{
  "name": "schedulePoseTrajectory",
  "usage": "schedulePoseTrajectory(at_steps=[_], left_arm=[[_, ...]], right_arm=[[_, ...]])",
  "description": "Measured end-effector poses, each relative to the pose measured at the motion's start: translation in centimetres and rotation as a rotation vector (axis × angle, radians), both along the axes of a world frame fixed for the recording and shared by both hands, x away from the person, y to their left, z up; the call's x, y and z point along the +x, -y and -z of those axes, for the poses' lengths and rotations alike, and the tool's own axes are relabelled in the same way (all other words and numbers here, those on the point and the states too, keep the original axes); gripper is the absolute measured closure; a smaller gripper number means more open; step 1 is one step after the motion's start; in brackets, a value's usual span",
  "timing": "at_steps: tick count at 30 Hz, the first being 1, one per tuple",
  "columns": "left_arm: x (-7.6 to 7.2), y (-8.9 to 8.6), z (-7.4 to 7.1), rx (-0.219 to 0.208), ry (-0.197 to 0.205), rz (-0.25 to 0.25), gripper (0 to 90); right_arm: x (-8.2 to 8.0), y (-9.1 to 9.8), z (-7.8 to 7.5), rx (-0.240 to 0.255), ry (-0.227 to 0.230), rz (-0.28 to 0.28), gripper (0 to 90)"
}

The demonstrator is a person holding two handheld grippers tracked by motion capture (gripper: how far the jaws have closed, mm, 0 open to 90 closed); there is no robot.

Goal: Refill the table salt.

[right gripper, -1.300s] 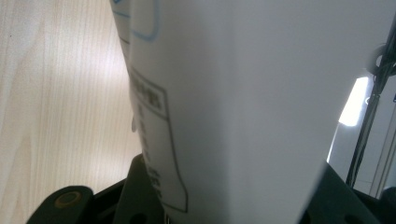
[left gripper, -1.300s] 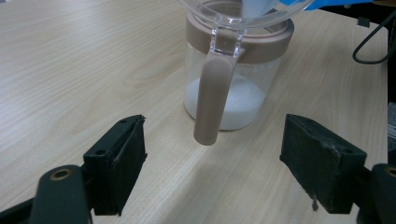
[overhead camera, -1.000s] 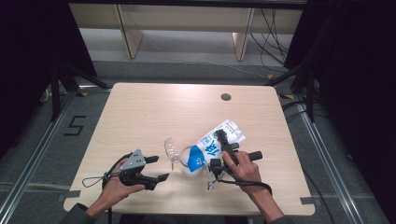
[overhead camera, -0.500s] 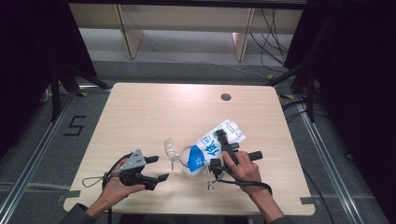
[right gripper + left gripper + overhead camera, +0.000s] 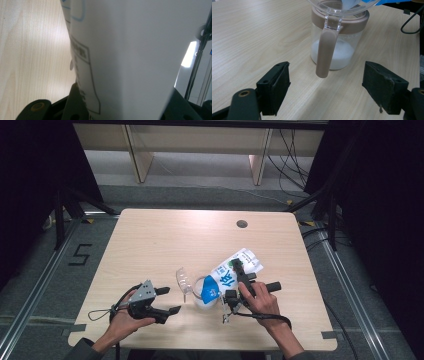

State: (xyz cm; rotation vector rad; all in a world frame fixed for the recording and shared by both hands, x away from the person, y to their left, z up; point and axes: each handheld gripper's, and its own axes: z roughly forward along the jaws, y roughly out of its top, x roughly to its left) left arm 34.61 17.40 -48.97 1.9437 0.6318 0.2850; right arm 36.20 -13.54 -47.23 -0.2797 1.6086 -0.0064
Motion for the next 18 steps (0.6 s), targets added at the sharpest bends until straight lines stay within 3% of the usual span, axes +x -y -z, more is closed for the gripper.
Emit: schedulePoseTrajectory(at_steps=[18], left_arm=[[0.01, -0.01, 0.01, 0.004, -0.004, -0.015, 18.3]], right_arm=[[0.09, 0.03, 0.01, 0.004, 0.010, -0.011, 64.7]])
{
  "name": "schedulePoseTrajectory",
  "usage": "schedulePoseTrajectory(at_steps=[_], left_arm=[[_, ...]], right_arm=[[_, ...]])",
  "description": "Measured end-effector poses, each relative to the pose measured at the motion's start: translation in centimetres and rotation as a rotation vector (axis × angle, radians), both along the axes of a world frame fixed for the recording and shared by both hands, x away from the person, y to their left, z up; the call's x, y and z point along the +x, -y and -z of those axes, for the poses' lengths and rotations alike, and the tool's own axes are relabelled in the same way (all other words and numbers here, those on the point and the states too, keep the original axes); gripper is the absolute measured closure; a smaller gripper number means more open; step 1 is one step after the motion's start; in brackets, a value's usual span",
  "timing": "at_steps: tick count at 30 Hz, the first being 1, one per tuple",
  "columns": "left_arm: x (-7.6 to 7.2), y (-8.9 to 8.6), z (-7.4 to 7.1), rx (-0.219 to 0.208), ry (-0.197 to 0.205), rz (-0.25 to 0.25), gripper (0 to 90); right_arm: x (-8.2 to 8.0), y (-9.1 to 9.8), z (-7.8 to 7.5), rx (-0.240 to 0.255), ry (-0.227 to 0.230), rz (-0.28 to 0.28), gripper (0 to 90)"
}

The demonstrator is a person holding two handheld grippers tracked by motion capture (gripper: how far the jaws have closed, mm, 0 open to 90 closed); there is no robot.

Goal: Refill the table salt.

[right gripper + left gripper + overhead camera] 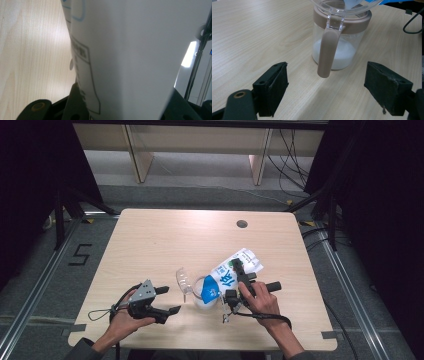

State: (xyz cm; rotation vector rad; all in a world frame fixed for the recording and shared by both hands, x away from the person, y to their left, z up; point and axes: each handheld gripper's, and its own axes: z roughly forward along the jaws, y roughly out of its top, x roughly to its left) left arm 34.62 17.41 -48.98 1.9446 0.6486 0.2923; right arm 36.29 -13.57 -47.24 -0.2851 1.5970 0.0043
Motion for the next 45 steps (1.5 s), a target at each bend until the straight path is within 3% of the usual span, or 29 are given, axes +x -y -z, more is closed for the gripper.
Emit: schedulePoseTrajectory(at_steps=[45], left_arm=[[-0.01, 0.00, 0.01, 0.001, 0.000, 0.001, 18.4]], right_arm=[[0.05, -0.09, -0.01, -0.025, 0.016, 0.003, 67.1]])
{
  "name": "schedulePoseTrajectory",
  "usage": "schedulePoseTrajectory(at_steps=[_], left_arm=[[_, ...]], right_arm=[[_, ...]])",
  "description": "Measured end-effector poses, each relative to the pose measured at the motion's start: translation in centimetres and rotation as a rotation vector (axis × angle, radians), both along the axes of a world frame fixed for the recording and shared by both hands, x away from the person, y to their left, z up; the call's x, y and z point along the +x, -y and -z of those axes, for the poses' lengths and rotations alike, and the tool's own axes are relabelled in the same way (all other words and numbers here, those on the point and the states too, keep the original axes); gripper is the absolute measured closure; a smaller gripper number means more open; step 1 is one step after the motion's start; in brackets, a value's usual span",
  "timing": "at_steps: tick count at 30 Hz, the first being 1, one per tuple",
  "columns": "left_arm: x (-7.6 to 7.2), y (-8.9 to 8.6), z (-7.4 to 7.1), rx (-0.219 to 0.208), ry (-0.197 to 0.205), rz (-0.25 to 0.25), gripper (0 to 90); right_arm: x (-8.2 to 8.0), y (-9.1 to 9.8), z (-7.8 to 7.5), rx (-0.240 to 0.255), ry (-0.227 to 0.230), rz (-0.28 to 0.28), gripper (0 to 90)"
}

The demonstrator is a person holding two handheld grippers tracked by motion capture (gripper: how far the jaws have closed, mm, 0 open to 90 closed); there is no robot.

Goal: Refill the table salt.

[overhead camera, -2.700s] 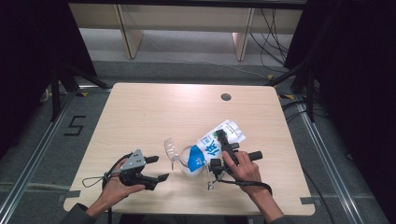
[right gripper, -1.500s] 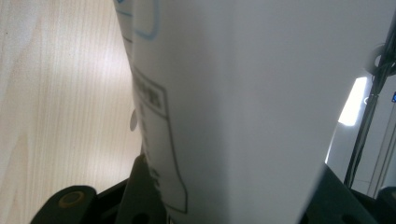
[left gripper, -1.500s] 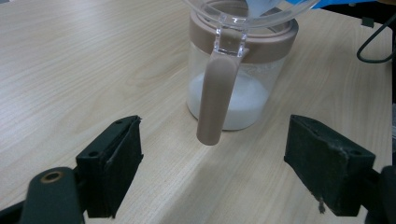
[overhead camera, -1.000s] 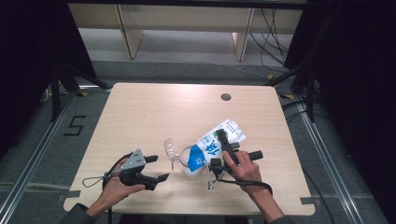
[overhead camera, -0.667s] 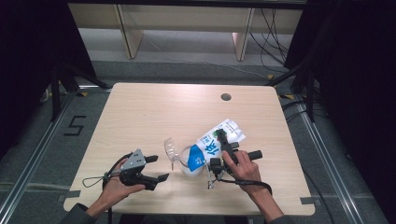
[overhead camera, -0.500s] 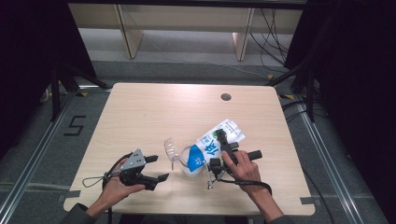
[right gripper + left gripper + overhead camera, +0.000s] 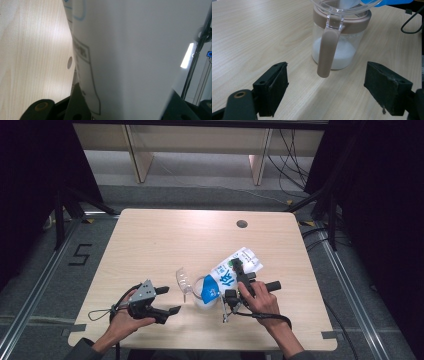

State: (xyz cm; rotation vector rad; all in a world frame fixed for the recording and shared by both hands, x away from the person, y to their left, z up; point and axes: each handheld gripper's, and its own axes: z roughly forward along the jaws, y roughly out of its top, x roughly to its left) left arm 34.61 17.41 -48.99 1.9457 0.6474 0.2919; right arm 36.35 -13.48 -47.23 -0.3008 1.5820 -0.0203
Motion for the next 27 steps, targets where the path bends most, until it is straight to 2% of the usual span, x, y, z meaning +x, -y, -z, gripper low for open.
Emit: schedulePoseTrajectory(at_steps=[13, 27], left_arm=[[0.01, -0.01, -0.01, 0.002, 0.004, 0.005, 18.5], [0.03, -0.01, 0.00, 0.001, 0.003, 0.005, 18.4]], right_arm=[[-0.03, 0.02, -0.04, 0.007, -0.009, 0.004, 67.8], [-0.06, -0.02, -0.07, 0.000, 0.005, -0.005, 68.5]])
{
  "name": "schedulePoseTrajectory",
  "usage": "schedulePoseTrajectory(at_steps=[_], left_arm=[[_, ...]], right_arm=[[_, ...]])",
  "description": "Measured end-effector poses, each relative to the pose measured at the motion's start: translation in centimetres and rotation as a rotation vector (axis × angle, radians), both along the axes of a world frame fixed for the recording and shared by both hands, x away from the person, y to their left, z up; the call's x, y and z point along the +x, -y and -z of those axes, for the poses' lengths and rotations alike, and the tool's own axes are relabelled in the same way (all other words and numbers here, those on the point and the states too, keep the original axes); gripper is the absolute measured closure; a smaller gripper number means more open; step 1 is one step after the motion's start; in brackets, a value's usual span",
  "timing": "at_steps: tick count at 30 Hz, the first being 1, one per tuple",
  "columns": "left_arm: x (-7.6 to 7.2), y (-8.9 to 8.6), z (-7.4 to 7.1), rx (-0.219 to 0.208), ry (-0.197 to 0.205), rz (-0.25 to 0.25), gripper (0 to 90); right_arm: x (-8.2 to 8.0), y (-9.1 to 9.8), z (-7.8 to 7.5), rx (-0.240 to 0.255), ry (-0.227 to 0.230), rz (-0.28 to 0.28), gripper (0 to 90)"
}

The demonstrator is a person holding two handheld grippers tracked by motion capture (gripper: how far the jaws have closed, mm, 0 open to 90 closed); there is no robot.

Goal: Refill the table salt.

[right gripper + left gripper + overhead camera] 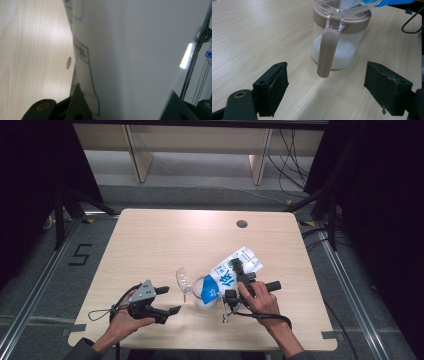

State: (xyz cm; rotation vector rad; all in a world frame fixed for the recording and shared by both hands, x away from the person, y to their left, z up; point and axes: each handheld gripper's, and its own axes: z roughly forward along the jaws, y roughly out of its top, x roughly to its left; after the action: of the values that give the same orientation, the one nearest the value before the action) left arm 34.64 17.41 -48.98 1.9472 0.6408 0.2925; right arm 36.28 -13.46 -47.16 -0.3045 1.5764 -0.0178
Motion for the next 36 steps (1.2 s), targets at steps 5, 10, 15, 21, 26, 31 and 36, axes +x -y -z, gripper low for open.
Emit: schedulePoseTrajectory(at_steps=[5, 10, 15, 21, 26, 31, 36], left_arm=[[-0.03, 0.01, 0.01, -0.001, -0.004, -0.005, 18.4], [0.00, 0.01, 0.01, 0.001, -0.001, 0.000, 18.5], [-0.04, 0.02, 0.02, -0.002, -0.004, -0.005, 18.4], [0.00, 0.02, 0.01, 0.001, 0.000, 0.000, 18.5], [-0.03, 0.06, 0.05, -0.007, -0.007, -0.002, 18.4], [-0.03, 0.06, 0.05, -0.007, -0.006, -0.001, 18.4], [-0.02, 0.07, 0.05, -0.006, -0.004, 0.001, 18.4]], right_arm=[[0.04, -0.11, -0.20, -0.031, 0.007, -0.013, 68.7], [-0.02, -0.03, 0.01, -0.005, 0.001, 0.001, 68.9], [0.06, -0.09, -0.18, -0.020, 0.004, -0.013, 69.2], [-0.02, -0.05, -0.05, -0.004, 0.000, -0.003, 69.5], [0.10, -0.18, -0.37, -0.046, 0.013, -0.025, 69.7], [0.00, -0.04, 0.01, 0.000, -0.004, -0.001, 69.9], [-0.02, -0.05, -0.10, -0.004, 0.002, -0.004, 70.3]])
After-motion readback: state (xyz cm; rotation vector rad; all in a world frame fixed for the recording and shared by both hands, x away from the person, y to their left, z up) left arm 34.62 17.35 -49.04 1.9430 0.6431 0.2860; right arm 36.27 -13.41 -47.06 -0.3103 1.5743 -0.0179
